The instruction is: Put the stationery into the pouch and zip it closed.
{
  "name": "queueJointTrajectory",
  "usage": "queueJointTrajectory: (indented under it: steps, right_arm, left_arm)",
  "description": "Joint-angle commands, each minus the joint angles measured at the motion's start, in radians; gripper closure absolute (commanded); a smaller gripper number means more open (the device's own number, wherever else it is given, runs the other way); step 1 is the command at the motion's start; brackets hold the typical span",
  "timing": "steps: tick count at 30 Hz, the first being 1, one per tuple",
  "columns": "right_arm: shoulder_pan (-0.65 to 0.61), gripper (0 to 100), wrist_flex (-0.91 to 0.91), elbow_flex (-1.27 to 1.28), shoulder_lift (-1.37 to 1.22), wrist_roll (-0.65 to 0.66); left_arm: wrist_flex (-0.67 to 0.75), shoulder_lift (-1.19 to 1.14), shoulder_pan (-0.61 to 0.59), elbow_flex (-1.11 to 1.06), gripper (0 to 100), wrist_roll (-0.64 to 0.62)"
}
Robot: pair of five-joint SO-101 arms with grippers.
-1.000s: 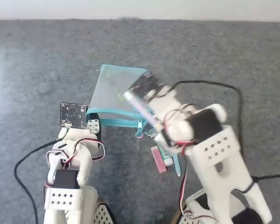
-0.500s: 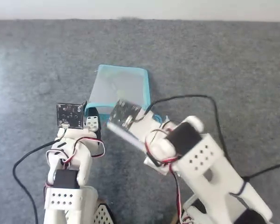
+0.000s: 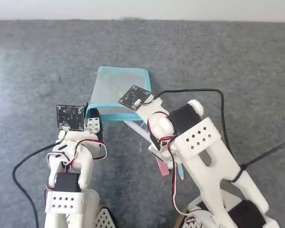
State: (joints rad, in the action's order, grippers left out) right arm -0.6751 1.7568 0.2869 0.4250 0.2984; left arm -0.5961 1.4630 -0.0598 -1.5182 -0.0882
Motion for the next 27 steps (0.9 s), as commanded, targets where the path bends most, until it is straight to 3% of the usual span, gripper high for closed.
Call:
queueJointTrajectory:
  steps: [1, 7, 17, 27]
  right_arm:
    - [-0.021, 99.1, 0.042, -0.043, 0.105, -0.008]
    - [-0.122, 99.1, 0.044, 0.032, 0.237, 0.006]
    - [-0.01, 99.1, 0.042, -0.023, 0.242, -0.002]
    - [0.004, 99.1, 0.038, -0.109, 0.124, -0.023]
  left_arm:
    - [0.02, 0.008, 0.002, 0.007, 99, -0.014]
    - [0.021, 0.008, 0.002, 0.007, 99, -0.012]
    - [0.017, 0.008, 0.002, 0.005, 99, 0.005]
    - [0.015, 0.008, 0.003, 0.005, 99, 0.006]
